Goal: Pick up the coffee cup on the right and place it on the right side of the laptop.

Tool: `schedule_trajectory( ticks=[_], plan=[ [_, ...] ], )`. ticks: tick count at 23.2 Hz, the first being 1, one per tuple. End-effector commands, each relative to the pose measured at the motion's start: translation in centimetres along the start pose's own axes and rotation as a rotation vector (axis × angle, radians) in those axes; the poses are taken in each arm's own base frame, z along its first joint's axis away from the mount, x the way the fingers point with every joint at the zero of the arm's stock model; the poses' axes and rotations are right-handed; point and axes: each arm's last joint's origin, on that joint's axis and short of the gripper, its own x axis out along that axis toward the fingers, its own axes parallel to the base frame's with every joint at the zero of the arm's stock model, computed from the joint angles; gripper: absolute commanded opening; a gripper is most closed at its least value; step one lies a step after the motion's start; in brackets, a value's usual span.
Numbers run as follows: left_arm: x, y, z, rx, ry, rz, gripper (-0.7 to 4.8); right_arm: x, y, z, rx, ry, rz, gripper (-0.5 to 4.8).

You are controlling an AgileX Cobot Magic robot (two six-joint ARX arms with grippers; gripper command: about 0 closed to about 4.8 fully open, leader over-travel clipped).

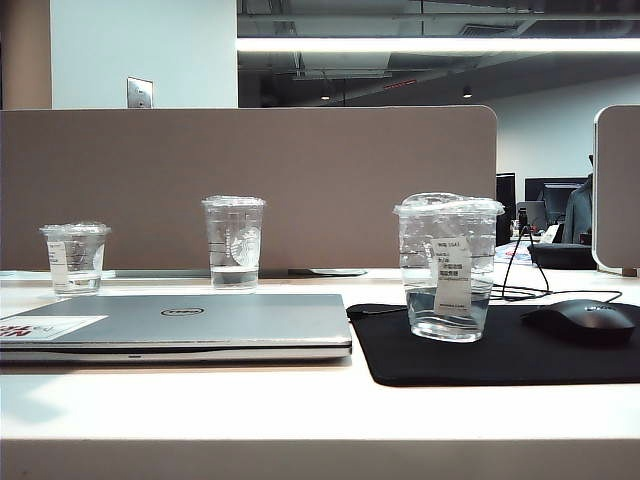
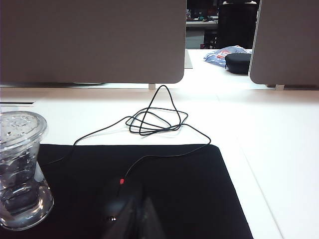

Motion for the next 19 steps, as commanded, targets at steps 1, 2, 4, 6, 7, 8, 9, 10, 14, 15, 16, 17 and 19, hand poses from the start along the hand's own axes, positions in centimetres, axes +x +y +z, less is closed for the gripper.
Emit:
schedule_trajectory(
  ticks=[1, 2, 4, 6, 7, 8, 9, 10, 14, 15, 16, 17, 19],
  plan=[
    [-0.2, 0.0, 0.3, 0.006, -0.017, -0.002, -0.05, 0.0, 0.0, 0.3, 0.003, -0.023, 0.005, 0.26],
    [-0.2, 0.0, 0.3, 0.006, -0.017, -0.001, -0.05, 0.0, 0.0, 0.3, 0.003, -0.023, 0.005, 0.26],
    [-0.2, 0.0, 0.3, 0.006, -0.017, -0.002, -0.05, 0.0, 0.0, 0.3, 0.003, -0.022, 0.003, 0.26],
    [-0.2, 0.0, 0.3, 0.006, -0.017, -0.001, -0.05, 0.0, 0.0, 0.3, 0.003, -0.022, 0.003, 0.26],
    [-0.2, 0.0, 0.3, 0.006, -0.017, -0.001, -0.05, 0.0, 0.0, 0.3, 0.003, -0.022, 0.003, 0.26],
    [-0.2, 0.0, 0.3, 0.006, -0.017, -0.001, -0.05, 0.0, 0.0, 0.3, 0.003, -0.022, 0.003, 0.26],
    [-0.2, 0.0, 0.3, 0.006, -0.017, -0.001, -0.05, 0.0, 0.0, 0.3, 0.003, -0.022, 0.003, 0.26],
    [-0.2, 0.0, 0.3, 0.006, -0.017, -0.001, -0.05, 0.0, 0.0, 0.3, 0.003, -0.022, 0.003, 0.26],
    [-0.4, 0.1, 0.4, 0.007, -0.040, 0.043, -0.05, 0.0, 0.0, 0.3, 0.003, -0.022, 0.003, 0.26],
    [-0.6, 0.2, 0.5, 0.007, -0.046, 0.056, -0.05, 0.0, 0.0, 0.3, 0.003, -0.022, 0.003, 0.26],
    [-0.8, 0.2, 0.5, 0.006, -0.053, 0.061, -0.06, 0.0, 0.0, 0.3, 0.003, -0.022, 0.003, 0.26],
    [-1.0, 0.3, 0.5, 0.005, -0.061, 0.082, -0.06, 0.0, 0.0, 0.3, 0.003, -0.022, 0.003, 0.26],
    [-1.4, 0.6, 0.5, 0.003, -0.088, 0.102, -0.06, 0.0, 0.0, 0.3, 0.003, -0.022, 0.003, 0.26]
  ],
)
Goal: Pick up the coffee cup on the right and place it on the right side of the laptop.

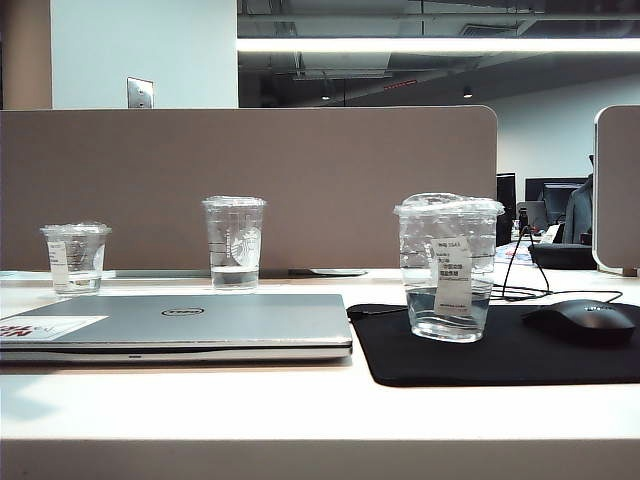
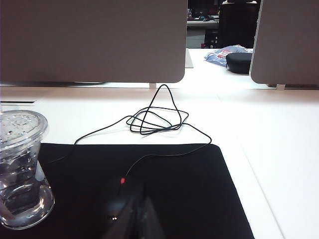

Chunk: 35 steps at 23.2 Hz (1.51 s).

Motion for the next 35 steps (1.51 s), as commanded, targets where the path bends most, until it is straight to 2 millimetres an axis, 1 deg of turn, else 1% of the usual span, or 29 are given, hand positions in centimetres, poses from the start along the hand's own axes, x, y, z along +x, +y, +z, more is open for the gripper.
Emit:
schedule_trajectory(
  ticks=[1, 3, 7, 8, 10, 14, 15, 18, 19, 24, 31, 35],
  plan=[
    [-1.0, 0.5, 0.3, 0.008, -0.085, 0.049, -0.06, 0.0, 0.0, 0.4, 0.003, -0.024, 0.000, 0.26],
    [-1.5, 1.4, -0.3, 0.061, -0.214, 0.085, -0.06, 0.0, 0.0, 0.4, 0.003, -0.024, 0.000, 0.26],
    [-2.2, 2.1, -1.9, 0.073, -0.352, 0.144, -0.06, 0.0, 0.0, 0.4, 0.003, -0.024, 0.000, 0.26],
    [-2.4, 2.2, -2.5, 0.076, -0.380, 0.159, -0.06, 0.0, 0.0, 0.4, 0.003, -0.024, 0.000, 0.26],
    [-3.0, 2.7, -4.6, 0.075, -0.429, 0.221, -0.06, 0.0, 0.0, 0.4, 0.003, -0.024, 0.000, 0.26],
    [-3.7, 3.0, -7.7, 0.060, -0.433, 0.312, -0.06, 0.0, 0.0, 0.4, 0.003, -0.024, 0.000, 0.26],
    [-3.7, 3.1, -9.0, 0.050, -0.427, 0.339, -0.06, 0.0, 0.0, 0.4, 0.003, -0.024, 0.000, 0.26],
    [-3.6, 3.2, -11.6, 0.027, -0.426, 0.402, -0.06, 0.0, 0.0, 0.4, 0.003, -0.024, 0.000, 0.26],
    [-3.7, 3.2, -12.7, 0.004, -0.439, 0.420, -0.06, 0.0, 0.0, 0.4, 0.003, -0.024, 0.000, 0.26],
    [-3.2, 3.7, -16.9, -0.003, -0.497, 0.475, -0.06, 0.0, 0.0, 0.4, 0.003, -0.024, 0.000, 0.26],
    [-2.2, 3.9, -19.7, -0.034, -0.474, 0.472, -0.06, 0.0, 0.0, 0.4, 0.003, -0.024, 0.000, 0.26],
    [-1.2, 4.2, -21.7, -0.045, -0.446, 0.464, -0.06, 0.0, 0.0, 0.4, 0.003, -0.024, 0.000, 0.26]
  ],
)
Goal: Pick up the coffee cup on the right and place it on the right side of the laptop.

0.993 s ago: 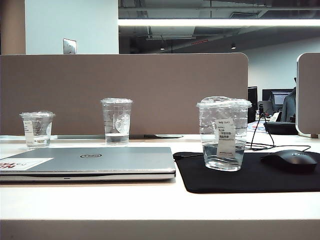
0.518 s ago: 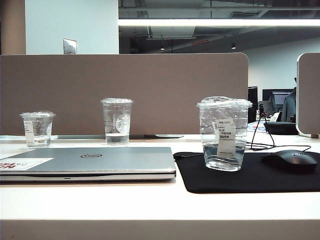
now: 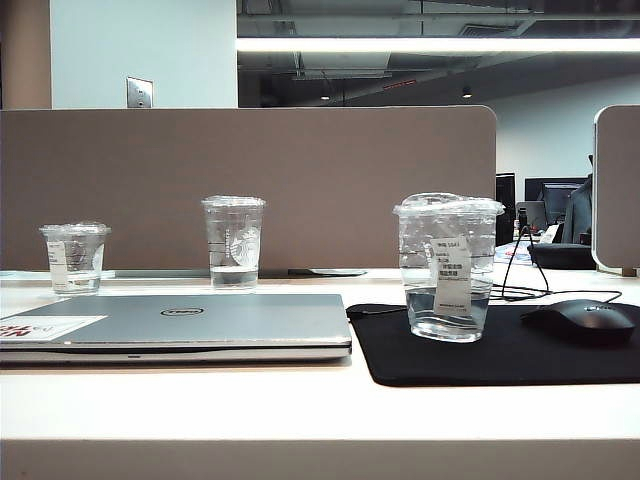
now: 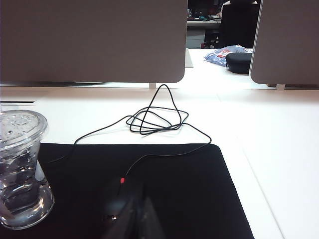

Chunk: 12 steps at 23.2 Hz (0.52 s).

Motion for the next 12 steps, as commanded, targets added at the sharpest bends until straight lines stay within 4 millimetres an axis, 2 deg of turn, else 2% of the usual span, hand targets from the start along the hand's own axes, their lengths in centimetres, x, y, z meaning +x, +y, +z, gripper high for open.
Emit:
schedule_trajectory(
  ticks=[1, 6, 12],
  plan=[
    [0.0, 0.0, -1.1, -0.024, -0.005, -0.004, -0.06, 0.0, 0.0, 0.4, 0.003, -0.024, 0.000, 0.26],
    [0.1, 0.1, -2.3, -0.019, 0.044, -0.006, -0.06, 0.0, 0.0, 0.3, 0.003, -0.024, 0.000, 0.26],
    [0.1, 0.0, -2.4, -0.012, 0.056, -0.011, -0.05, 0.0, 0.0, 0.3, 0.003, -0.024, 0.000, 0.26]
  ],
)
